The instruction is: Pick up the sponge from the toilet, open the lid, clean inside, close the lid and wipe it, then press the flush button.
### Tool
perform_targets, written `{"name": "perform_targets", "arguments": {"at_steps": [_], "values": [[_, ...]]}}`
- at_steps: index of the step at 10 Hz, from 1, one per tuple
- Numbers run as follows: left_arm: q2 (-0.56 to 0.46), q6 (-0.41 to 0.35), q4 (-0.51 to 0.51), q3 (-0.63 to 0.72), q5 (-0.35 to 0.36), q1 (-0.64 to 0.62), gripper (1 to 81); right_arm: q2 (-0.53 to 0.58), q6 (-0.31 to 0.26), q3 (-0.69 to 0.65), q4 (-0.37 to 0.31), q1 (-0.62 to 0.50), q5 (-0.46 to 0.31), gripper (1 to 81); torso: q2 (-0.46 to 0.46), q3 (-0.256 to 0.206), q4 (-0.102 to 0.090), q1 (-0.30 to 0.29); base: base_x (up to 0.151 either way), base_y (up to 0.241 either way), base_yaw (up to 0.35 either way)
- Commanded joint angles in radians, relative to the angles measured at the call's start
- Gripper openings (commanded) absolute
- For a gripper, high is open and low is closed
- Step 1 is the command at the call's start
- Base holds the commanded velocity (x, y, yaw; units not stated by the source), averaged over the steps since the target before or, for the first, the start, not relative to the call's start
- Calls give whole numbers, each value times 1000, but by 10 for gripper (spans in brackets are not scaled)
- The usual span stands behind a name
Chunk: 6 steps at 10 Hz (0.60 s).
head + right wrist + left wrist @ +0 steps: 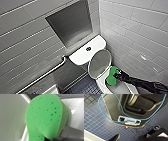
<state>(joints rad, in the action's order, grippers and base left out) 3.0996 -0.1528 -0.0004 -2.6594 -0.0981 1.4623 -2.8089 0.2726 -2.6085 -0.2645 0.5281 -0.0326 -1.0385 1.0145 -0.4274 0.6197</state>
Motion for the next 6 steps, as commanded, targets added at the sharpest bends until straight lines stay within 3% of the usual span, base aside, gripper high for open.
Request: {"name": "perform_targets", "arguments": {"at_steps": [1, 3, 5, 6], "values": [[-19, -1, -3, -7, -94, 34, 811, -105, 7, -182, -19, -99, -66, 10, 0, 0, 0, 0, 0, 0, 0], [-16, -1, 2, -7, -94, 34, 811, 48, 13, 35, -16, -41, -43, 10, 0, 0, 0, 0, 0, 0, 0], [-13, -1, 3, -7, -94, 34, 811, 197, 36, 255, -15, 1, 66, 10, 0, 0, 0, 0, 0, 0, 0], [-13, -1, 3, -7, -94, 34, 811, 243, 40, 309, -16, 22, 77, 10, 0, 0, 0, 0, 0, 0, 0]]}}
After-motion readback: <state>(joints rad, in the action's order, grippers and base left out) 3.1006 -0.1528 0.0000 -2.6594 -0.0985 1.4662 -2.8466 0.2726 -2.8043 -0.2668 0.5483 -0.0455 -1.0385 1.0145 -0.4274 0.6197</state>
